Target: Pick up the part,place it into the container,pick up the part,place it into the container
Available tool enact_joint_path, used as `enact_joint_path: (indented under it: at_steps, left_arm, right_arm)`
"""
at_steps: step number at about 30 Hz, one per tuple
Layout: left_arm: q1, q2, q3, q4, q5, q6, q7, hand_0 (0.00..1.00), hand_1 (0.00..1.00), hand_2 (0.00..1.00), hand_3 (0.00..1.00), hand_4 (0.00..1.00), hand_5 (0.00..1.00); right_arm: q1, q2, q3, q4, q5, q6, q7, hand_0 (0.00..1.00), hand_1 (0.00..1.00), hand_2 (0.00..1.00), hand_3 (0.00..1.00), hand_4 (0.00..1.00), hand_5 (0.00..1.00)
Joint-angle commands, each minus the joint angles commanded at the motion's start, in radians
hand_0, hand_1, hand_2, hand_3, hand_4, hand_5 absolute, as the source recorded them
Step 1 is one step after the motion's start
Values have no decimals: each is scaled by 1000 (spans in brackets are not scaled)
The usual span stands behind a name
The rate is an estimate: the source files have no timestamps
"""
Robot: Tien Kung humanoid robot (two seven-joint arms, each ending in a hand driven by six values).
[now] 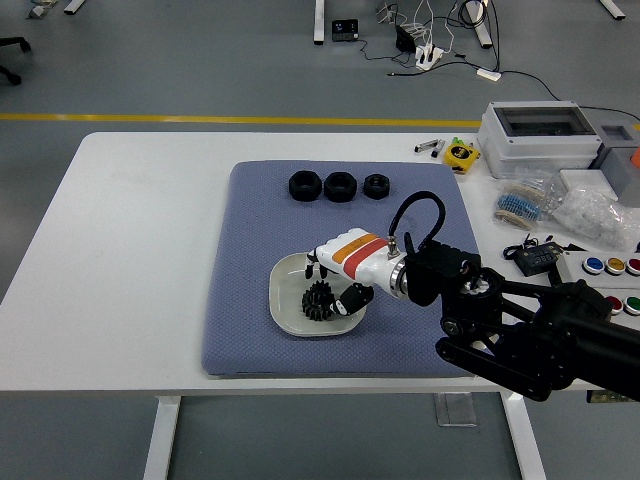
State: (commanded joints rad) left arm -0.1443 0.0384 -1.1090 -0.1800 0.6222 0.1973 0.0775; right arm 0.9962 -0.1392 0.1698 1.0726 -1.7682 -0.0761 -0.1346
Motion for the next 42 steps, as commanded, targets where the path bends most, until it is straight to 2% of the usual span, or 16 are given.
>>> enact_joint_path:
  at_steps: [7, 19, 23, 28, 31, 32, 33, 38, 39, 42]
  left_arm:
    - [0, 0, -1, 0, 1, 0, 0, 712, 603, 643, 569, 624, 698]
    - [4, 0, -8, 0, 10, 2, 2, 713, 602, 644, 570, 624, 698]
    - [8, -1, -13, 0, 19, 3, 5, 711, 602, 644, 568, 625, 699]
    - [13, -2, -18, 0, 24, 3, 6, 711, 603, 644, 568, 624, 699]
    - [15, -2, -20, 0, 28, 3, 6, 711, 603, 644, 568, 624, 699]
    - [16, -1, -21, 0, 30, 3, 7, 711, 603, 644, 568, 624, 699]
    - [17, -2, -22, 0, 32, 3, 7, 712, 609, 646, 568, 623, 698]
    - [20, -1, -25, 0, 38, 3, 8, 712, 609, 646, 568, 623, 698]
    - [20, -2, -27, 0, 41, 2, 8, 713, 613, 646, 568, 622, 699]
    - [20, -2, -25, 0, 41, 2, 8, 713, 613, 646, 568, 622, 699]
  right_arm:
    - [2, -6, 3, 10, -1, 0, 2, 471, 578, 639, 781, 879, 207]
    - [10, -34, 45, 75, -5, 16, -2, 474, 594, 653, 793, 916, 227]
    - [9, -46, 75, 102, -13, 23, -10, 479, 600, 662, 796, 934, 236]
    - [1, -79, 163, 166, -3, 21, -22, 492, 606, 677, 797, 937, 240]
    - [-7, -95, 243, 205, 41, 0, -17, 492, 606, 677, 797, 937, 240]
    - [-11, -102, 276, 222, 82, -19, -8, 492, 606, 677, 797, 937, 240]
    - [-15, -107, 304, 233, 119, -36, 1, 549, 652, 722, 798, 938, 262]
    - [-38, -131, 402, 298, 326, -126, 79, 549, 652, 722, 798, 938, 262]
    - [-46, -136, 421, 315, 372, -140, 106, 700, 757, 808, 824, 947, 404]
    - [-61, -146, 453, 344, 502, -151, 166, 700, 757, 808, 824, 947, 404]
